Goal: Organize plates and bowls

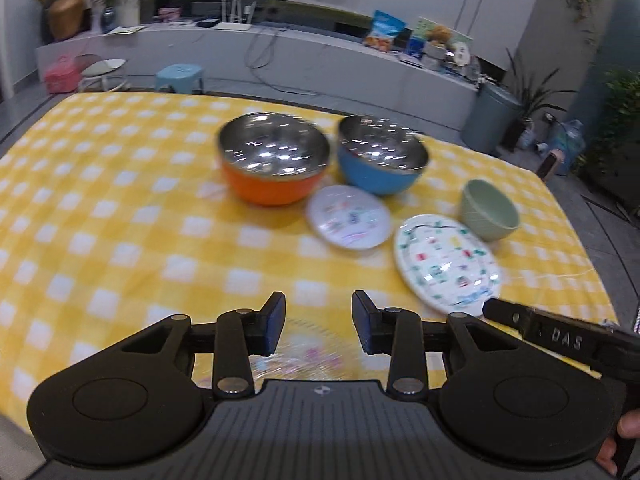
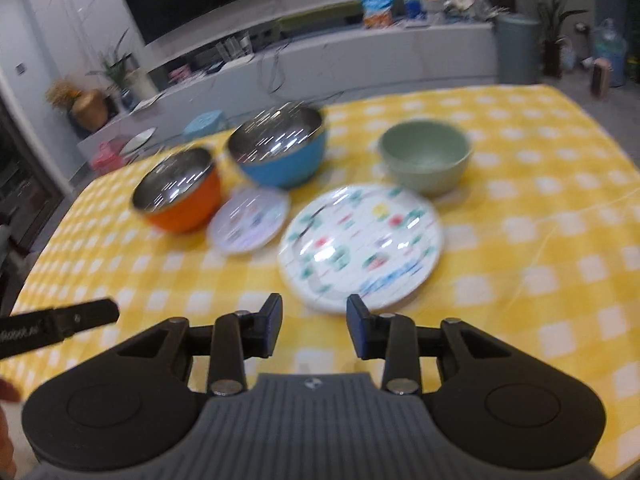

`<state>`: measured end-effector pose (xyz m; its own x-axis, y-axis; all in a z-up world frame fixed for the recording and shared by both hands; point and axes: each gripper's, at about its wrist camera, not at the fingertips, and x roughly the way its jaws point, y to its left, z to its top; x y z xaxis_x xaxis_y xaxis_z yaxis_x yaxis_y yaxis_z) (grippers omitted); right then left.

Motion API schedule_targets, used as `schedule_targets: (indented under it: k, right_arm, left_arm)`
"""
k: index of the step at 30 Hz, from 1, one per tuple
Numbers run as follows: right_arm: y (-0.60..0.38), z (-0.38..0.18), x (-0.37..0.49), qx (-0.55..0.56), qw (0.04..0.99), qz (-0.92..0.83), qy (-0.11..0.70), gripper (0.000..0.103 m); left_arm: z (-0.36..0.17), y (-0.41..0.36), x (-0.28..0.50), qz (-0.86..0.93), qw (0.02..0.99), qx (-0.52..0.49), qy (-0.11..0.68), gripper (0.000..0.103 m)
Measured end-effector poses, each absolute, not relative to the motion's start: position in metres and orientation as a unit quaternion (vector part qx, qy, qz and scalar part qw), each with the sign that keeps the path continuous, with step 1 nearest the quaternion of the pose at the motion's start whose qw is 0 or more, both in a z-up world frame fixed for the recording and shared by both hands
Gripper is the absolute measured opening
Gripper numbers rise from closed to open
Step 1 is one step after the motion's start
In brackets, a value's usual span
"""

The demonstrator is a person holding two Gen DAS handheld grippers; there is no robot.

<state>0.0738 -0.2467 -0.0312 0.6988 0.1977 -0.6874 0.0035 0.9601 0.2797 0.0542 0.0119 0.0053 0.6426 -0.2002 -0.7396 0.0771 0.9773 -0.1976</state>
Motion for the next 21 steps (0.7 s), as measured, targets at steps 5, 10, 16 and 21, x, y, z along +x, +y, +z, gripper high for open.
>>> schedule_targets:
  k: [5,10,16,21]
  right_arm:
    - [-0.284,-0.035,0.089,0.138,0.916,0.042,0.373,0.036]
    - [-0.326,-0.056,0.091,0.235,0.901,0.007,0.366,0.036]
    - [-0.346,-0.071,0.107,0.303,0.881,-0.012,0.363,0.035]
    - [-0.349,-0.085,0.125,0.317,0.873,-0.013,0.371,0.027]
  left_arm:
    - [-0.002,-0.009,0.071,-0.12,0.894,-0.12,0.414,0.042]
    - [-0.015,-0.021,0.087,-0.138,0.889,-0.176,0.399,0.05]
    - [-0.032,-0.033,0.11,-0.12,0.889,-0.178,0.403,0.052]
    - [-0.05,-0.036,0.128,-0.124,0.881,-0.202,0.409,0.052]
